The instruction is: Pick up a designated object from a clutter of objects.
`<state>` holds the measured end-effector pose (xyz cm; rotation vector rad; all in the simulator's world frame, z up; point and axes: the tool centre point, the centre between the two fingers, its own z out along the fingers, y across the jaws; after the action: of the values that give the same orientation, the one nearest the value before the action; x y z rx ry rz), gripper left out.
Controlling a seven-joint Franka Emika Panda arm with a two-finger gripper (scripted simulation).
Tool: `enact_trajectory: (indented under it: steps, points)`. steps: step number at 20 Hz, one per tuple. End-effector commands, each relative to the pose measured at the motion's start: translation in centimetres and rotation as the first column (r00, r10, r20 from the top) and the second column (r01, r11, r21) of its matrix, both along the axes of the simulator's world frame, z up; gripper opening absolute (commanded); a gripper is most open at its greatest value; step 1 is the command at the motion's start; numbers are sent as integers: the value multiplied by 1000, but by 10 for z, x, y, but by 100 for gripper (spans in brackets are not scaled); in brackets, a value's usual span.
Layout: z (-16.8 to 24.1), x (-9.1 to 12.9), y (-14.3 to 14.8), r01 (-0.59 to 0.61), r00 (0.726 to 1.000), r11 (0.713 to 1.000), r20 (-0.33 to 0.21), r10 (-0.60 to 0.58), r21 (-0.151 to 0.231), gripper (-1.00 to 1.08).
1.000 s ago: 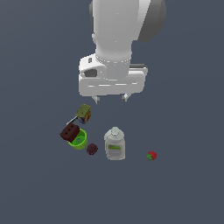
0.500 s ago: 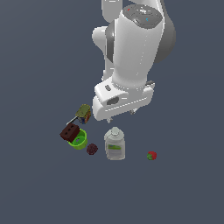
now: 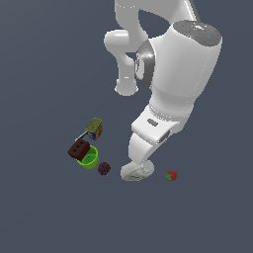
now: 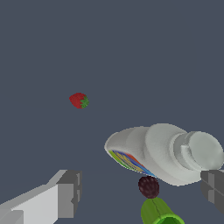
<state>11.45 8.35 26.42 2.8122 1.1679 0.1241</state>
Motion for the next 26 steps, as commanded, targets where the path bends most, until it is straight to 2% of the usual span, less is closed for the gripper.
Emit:
enact_trajectory:
  steps: [1, 6, 14, 20, 26]
  points:
    - [-72, -16, 19, -101, 989, 995, -110, 100, -1, 100]
    - [-108, -5, 49, -277, 954, 961, -118, 276, 11, 100]
    - [-159, 4, 90, -498, 859, 866, -118, 499, 37, 100]
    - [-182, 5, 108, -586, 802, 809, -114, 587, 50, 100]
    - [-191, 6, 116, -619, 776, 784, -111, 620, 55, 100]
